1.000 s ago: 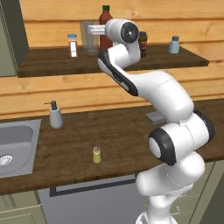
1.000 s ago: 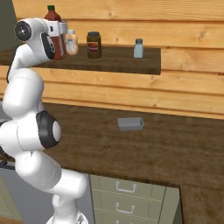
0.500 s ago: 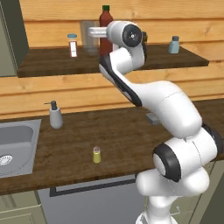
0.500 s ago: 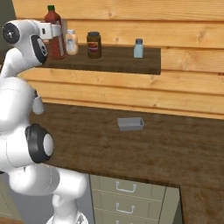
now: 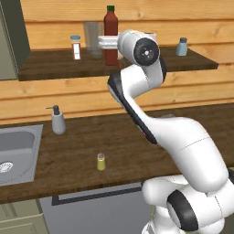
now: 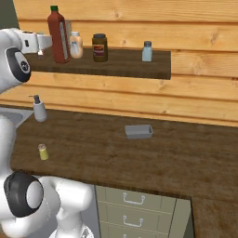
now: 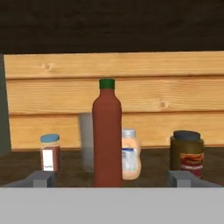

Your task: Put the shaker and condiment bottle from the counter next to their counterparts in the cabinet.

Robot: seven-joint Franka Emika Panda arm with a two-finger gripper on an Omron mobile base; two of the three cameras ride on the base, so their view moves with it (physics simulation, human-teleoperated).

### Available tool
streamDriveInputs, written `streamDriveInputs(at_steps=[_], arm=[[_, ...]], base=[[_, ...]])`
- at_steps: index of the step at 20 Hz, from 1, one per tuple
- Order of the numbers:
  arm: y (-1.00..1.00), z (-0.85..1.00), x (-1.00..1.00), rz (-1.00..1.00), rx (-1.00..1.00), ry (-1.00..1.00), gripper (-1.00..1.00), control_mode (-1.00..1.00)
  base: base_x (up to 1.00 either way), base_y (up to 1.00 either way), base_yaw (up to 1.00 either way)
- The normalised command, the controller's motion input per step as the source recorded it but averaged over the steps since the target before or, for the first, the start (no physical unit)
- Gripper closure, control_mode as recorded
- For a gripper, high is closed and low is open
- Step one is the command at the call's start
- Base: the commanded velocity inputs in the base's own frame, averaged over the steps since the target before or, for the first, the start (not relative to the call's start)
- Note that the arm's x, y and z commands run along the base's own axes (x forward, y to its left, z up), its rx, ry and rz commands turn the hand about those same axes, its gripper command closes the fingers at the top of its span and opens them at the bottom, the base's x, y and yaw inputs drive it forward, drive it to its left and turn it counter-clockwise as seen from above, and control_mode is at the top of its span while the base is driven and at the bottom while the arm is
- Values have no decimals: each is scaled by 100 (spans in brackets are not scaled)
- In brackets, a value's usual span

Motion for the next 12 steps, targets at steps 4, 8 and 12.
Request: streamDriveInputs(at_steps=[4, 8, 12], arm=[[0, -24, -96, -20, 0, 0, -100, -100], [0, -72, -62, -24, -2, -2, -100, -100], [0, -97, -43, -21, -4, -9, -100, -100]], base=[[0, 0, 0], [0, 0, 0], [0, 0, 0]])
